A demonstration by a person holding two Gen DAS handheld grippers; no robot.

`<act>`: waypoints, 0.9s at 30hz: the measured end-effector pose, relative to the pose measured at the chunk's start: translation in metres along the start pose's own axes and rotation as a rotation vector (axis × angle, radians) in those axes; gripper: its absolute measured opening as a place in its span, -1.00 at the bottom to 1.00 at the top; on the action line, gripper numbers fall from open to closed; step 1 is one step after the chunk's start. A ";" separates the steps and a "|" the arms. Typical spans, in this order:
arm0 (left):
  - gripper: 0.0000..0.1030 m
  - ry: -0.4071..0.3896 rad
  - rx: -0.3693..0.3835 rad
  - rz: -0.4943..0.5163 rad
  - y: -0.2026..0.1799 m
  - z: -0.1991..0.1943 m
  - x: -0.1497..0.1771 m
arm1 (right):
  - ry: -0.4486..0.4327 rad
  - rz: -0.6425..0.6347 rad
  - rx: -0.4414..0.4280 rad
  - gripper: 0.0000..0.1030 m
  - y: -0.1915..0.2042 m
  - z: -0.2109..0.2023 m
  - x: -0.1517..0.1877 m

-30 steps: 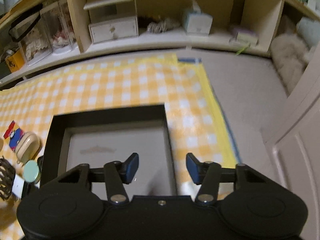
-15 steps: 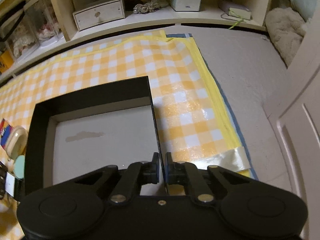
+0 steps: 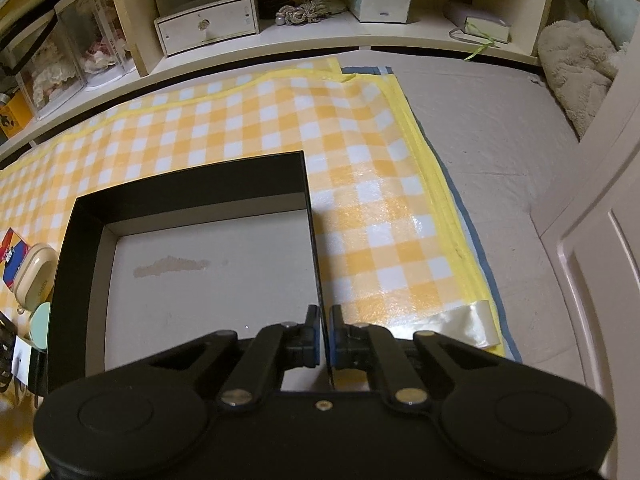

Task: Organize rigid objects
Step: 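Lower the left tool onto the dark coiled clip and close on it, then carry the coiled clip with the left tool into the black box and release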

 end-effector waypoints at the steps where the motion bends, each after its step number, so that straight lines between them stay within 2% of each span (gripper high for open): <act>1: 0.73 0.005 0.005 -0.005 -0.001 0.002 0.000 | 0.000 -0.001 0.000 -0.91 0.000 0.000 0.000; 4: 0.70 0.015 -0.005 0.002 -0.002 0.007 0.000 | -0.002 0.002 -0.005 -0.91 -0.001 0.000 0.000; 7: 0.41 0.049 -0.006 -0.002 0.001 0.014 0.001 | -0.004 0.009 -0.015 -0.91 -0.002 0.000 0.001; 9: 0.27 0.076 0.031 -0.027 0.003 0.016 0.004 | -0.005 0.009 -0.019 -0.91 -0.002 0.000 0.001; 13: 0.26 0.072 0.011 -0.047 0.006 0.010 0.006 | -0.005 0.010 -0.030 -0.92 -0.002 0.000 0.002; 20: 0.26 -0.030 0.006 -0.122 0.001 -0.031 -0.003 | 0.001 0.016 -0.046 -0.92 -0.001 -0.001 0.003; 23: 0.26 -0.067 0.026 -0.137 -0.014 -0.048 -0.013 | 0.002 0.019 -0.054 -0.92 -0.002 0.000 0.004; 27: 0.26 -0.102 0.078 -0.105 -0.054 -0.057 -0.027 | 0.005 0.030 -0.068 -0.92 -0.004 0.000 0.004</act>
Point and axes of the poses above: each gripper's, at about its wrist camera, not at the fingertips, and z roughly the way its jaws point, y to its left, x to its underside, the point moved 6 cm from there along z, roughly the way its jaws point, and after that the axes turned 7 degrees about y, right-handed, at the moved point
